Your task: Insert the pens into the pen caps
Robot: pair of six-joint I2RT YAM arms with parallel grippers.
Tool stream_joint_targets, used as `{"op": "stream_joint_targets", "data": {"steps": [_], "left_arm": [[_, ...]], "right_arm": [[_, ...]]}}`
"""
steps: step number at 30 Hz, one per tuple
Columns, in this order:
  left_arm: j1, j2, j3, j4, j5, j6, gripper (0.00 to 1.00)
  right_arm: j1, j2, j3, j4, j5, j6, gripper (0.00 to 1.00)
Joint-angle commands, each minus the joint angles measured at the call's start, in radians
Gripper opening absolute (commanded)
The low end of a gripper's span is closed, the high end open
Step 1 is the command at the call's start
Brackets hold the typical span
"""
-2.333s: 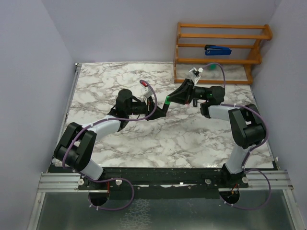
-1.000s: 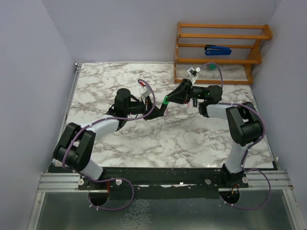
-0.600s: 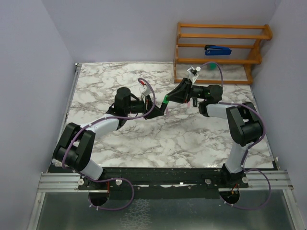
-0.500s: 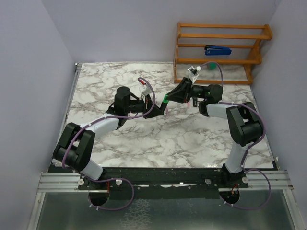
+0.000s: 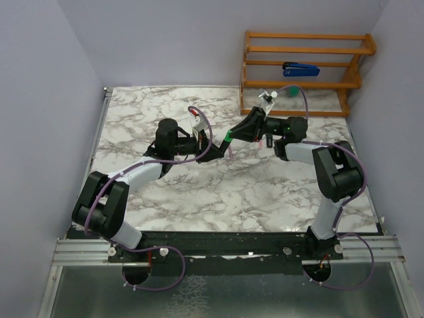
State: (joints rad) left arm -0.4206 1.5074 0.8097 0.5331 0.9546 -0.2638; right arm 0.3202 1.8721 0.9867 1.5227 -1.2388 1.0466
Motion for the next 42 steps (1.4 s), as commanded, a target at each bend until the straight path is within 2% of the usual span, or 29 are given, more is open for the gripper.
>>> {"op": "stream_joint_targets", "data": {"steps": [1,42], "left_arm": [[0.040,-0.076,0.095,0.239,-0.117,0.017,0.00],[0.060,-0.038,0.179,0.238,-0.118,0.000,0.00]], "right_arm": [[0.065,0.055,-0.042,0.235,-0.263,0.024,0.01],[0.090,0.098,-0.019,0.235,-0.256,0.024,0.01]]}}
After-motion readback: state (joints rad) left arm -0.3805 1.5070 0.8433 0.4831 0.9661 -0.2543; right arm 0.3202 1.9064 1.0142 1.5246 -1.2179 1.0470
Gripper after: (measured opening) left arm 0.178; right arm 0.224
